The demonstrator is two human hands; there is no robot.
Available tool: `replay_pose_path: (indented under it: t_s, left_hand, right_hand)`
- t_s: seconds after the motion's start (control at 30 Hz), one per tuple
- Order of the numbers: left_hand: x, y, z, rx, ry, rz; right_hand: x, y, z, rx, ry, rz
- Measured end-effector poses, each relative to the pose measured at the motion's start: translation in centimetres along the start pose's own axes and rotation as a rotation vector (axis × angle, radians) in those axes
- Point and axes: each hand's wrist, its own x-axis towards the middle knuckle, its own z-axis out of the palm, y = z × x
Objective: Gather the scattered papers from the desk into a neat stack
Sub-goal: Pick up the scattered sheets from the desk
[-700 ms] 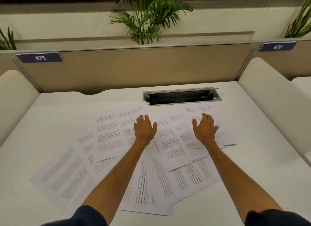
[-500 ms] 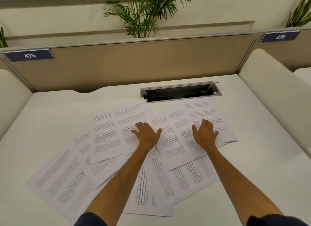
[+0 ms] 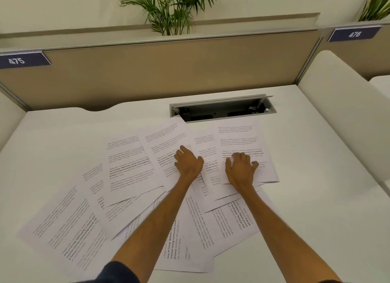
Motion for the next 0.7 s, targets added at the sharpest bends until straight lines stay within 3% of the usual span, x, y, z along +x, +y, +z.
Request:
replay_pose_path:
  t_s: [0.13,0.23,0.3,0.53,0.7]
  left_hand:
    - [0.8,0.3,-0.5,-0.18,0.025,-0.081]
    - [1.4,0.5,-0.7,-0.356,0.035,-0.134]
    - [1.8,0.5,-0.6,-0.509,0.057,-0.181]
    - [1.8,1.1,0.8,-0.856,-0.026,-0.246]
    - [1.8,1.3,1.3,-0.855,-0.107,-0.212]
  right_hand:
    - [2.7,2.1,-1.1,0.062,0.025,0.217]
    - [4.2,4.5,-2.5,0.108,-0.118,0.494]
    - [4.6,5.5,-2.8,0.111,-0.178,0.583]
    - [3.7,3.6,-2.7,0.192,-0.137,0.425]
    - [4.1,2.0,-2.9,0.288,-0.222,0.371]
